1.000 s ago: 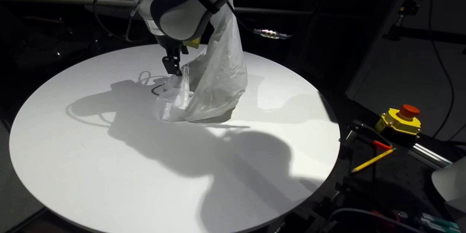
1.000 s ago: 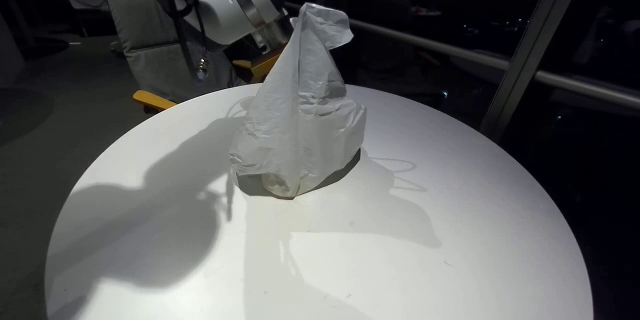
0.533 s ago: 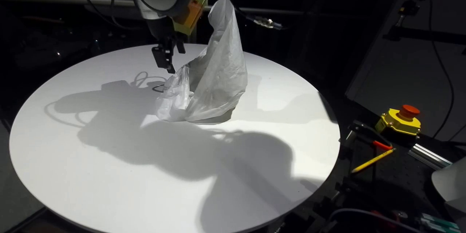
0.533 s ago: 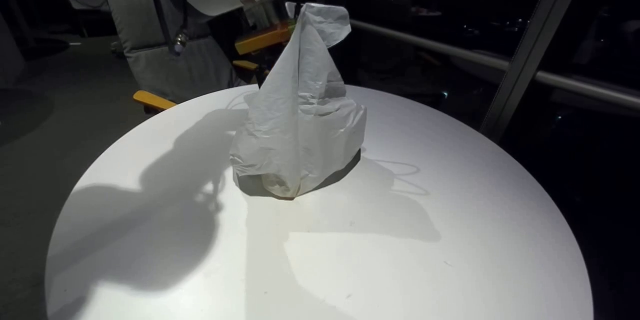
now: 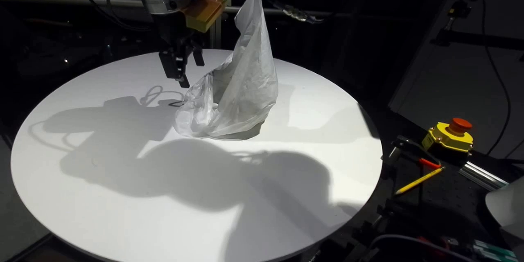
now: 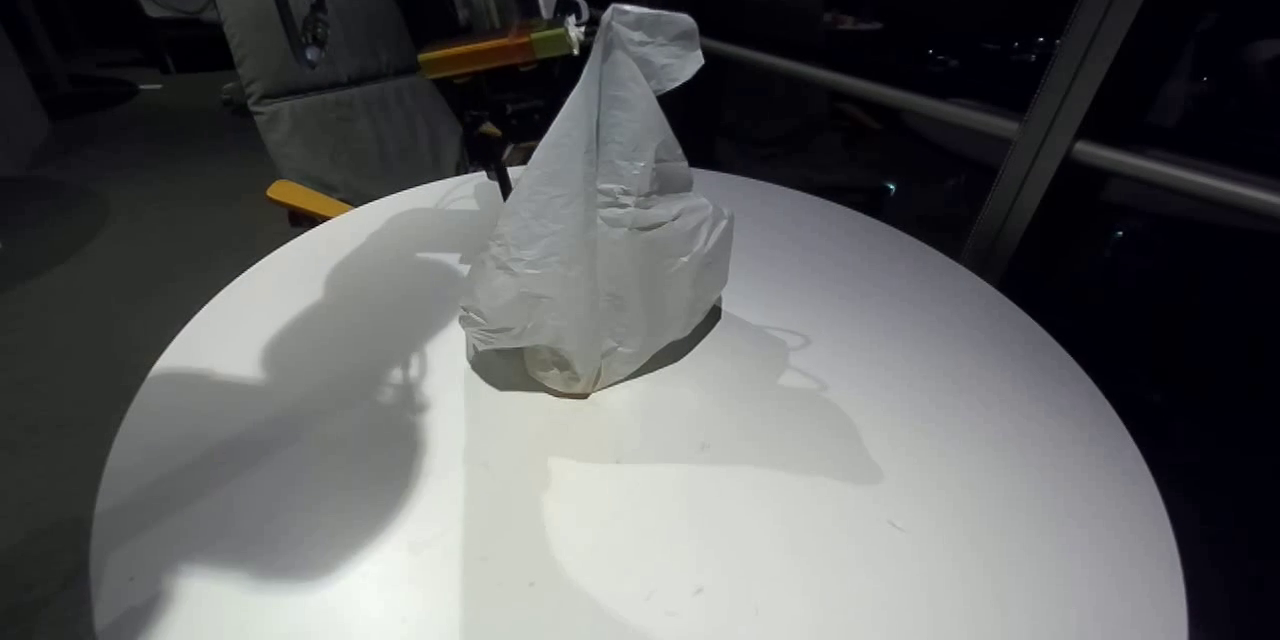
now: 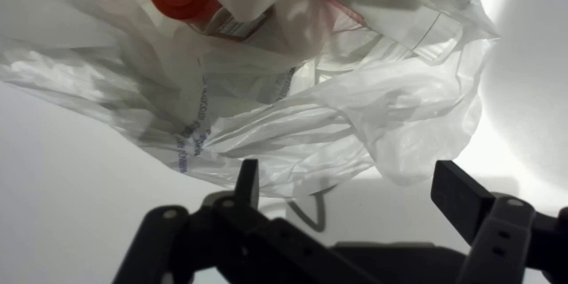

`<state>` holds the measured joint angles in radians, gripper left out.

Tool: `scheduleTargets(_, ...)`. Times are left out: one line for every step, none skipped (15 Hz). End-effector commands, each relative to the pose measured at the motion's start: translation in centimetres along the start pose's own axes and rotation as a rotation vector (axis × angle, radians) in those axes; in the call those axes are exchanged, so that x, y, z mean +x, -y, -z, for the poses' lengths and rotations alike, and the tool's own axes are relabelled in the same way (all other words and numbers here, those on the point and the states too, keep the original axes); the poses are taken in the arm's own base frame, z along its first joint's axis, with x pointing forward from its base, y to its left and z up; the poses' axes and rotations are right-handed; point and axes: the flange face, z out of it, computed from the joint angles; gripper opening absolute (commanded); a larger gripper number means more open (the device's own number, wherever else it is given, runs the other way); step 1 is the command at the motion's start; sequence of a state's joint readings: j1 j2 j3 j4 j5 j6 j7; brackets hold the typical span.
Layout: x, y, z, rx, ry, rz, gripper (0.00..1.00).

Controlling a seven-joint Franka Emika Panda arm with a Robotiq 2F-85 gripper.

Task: Place the three containers inside the white plastic, pull up the plastic bag

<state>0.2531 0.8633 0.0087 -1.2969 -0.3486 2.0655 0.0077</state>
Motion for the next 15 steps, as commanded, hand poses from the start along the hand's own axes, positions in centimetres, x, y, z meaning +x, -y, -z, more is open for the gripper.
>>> scheduleTargets(-0.5, 1.8, -1.2, 0.069, -0.001, 0.022, 1.00)
scheduleTargets(-0.6, 2.4, -1.6, 0.077, 0.006, 0.028, 1.00)
scheduleTargets(0.0, 5.1, -2.1, 0.080, -0.001, 0.031, 1.00)
scheduleTargets(0.1, 5.7, -2.5, 0.082, -0.018, 0.037, 1.00)
scheduleTargets(0.2, 5.9, -3.2, 0.079, -0.034, 0.044, 1.00)
scheduleTargets(0.4, 6.9, -3.5, 0.077, -0.047, 0.054, 1.00)
scheduleTargets(0.5, 7.4, -3.9, 0.073, -0.057, 0.064, 1.00)
scheduleTargets(0.3, 7.5, -4.1, 0.071, -0.065, 0.072, 1.00)
scheduleTargets(0.9, 7.6, -5.4, 0.055, -0.073, 0.070, 1.00)
scheduleTargets(0.7, 7.5, -5.5, 0.052, -0.079, 0.073, 1.00)
scheduleTargets(0.8, 7.4, -5.3, 0.046, -0.091, 0.074, 1.00)
scheduleTargets(1.0, 7.2, -5.8, 0.035, -0.100, 0.073, 1.00)
scheduleTargets(1.1, 7.0, -5.8, 0.024, -0.105, 0.077, 1.00)
scheduleTargets(1.0, 6.9, -5.3, 0.013, -0.109, 0.088, 1.00)
scheduleTargets(0.8, 6.3, -5.2, -0.011, -0.098, 0.102, 1.00)
